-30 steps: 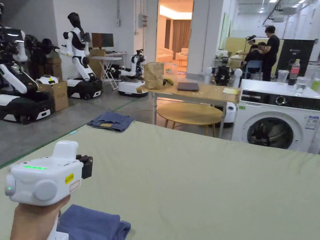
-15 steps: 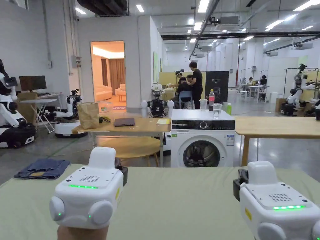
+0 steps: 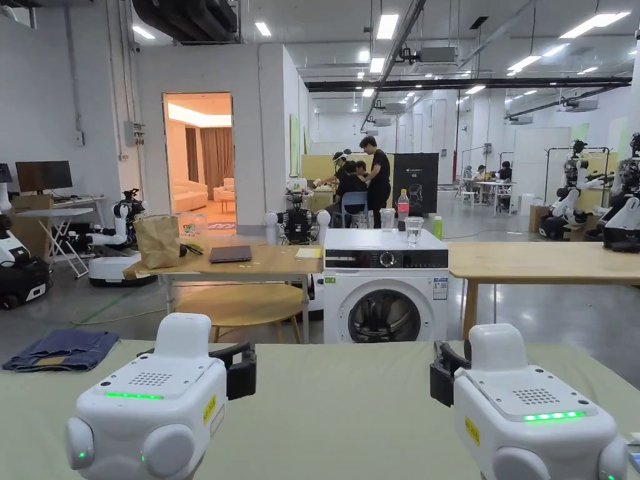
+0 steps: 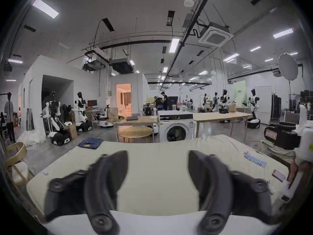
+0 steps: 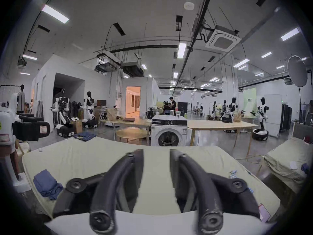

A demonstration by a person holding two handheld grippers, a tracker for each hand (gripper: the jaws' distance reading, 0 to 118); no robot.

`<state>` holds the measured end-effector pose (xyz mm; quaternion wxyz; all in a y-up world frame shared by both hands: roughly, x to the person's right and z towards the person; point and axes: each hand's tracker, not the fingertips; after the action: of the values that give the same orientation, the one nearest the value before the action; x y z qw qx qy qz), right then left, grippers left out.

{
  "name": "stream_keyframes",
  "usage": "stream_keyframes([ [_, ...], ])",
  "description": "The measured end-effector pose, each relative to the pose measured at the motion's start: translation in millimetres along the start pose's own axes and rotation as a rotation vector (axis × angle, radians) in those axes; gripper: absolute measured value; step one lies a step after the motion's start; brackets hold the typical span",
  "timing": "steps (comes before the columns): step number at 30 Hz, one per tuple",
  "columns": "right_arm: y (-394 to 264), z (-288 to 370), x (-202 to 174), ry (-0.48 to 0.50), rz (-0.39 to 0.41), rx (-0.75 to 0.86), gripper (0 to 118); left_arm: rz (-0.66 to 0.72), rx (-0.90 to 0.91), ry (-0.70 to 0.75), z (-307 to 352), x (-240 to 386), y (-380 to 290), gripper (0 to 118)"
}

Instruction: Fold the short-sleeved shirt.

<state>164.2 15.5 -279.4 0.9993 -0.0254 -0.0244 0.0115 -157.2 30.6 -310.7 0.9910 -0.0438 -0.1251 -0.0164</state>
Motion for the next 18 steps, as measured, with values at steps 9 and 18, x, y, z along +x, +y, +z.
stream_keyframes([
  [9, -1.4, 1.9, -16.6, 0.033, 0.058, 0.014, 111, -0.007, 0.029, 0.011, -0.7, -0.7, -1.6, 109],
  [18, 2.4, -2.5, -19.0, 0.06, -0.018, -0.041, 111, -0.007, 0.016, 0.007, -0.8, -1.4, -4.3, 109],
])
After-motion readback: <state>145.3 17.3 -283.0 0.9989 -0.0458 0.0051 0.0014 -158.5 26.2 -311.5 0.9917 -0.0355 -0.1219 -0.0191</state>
